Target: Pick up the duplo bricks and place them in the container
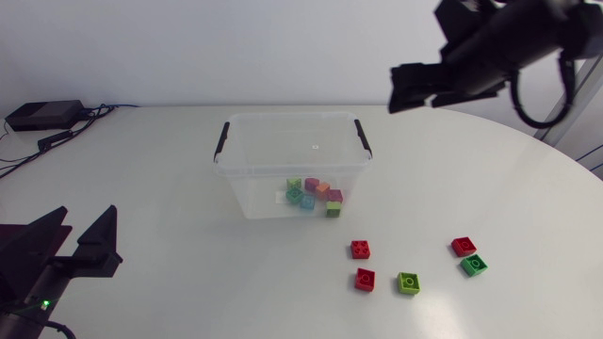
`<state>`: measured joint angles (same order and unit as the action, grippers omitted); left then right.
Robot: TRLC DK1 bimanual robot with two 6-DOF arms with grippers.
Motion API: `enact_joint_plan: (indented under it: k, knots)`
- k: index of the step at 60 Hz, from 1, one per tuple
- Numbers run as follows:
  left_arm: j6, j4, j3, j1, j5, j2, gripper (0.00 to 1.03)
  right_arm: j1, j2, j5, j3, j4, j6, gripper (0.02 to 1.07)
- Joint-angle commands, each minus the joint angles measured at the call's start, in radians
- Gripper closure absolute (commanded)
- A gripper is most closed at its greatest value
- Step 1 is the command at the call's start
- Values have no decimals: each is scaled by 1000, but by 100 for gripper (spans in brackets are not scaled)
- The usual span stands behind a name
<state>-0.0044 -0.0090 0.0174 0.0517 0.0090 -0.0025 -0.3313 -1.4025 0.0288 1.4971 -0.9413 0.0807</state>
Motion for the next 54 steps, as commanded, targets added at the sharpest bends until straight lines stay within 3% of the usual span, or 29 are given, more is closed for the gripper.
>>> enact_joint_plan:
  k: [1,16,27,44,54]
  knots:
    - [-22,0,-16,8,-6,-8,4,71,43,-4,-123,-54,-29,7]
    - [-22,0,-16,7,-6,-8,4,322,109,0,-440,-59,-228,7]
    - [-22,0,-16,7,-6,-8,4,469,-18,-17,-594,82,-337,7]
    - [-22,0,-16,7,-6,-8,4,508,-239,-32,-594,251,-400,8]
    - [-22,0,-16,7,-6,-8,4,535,-323,-32,-564,308,-429,22]
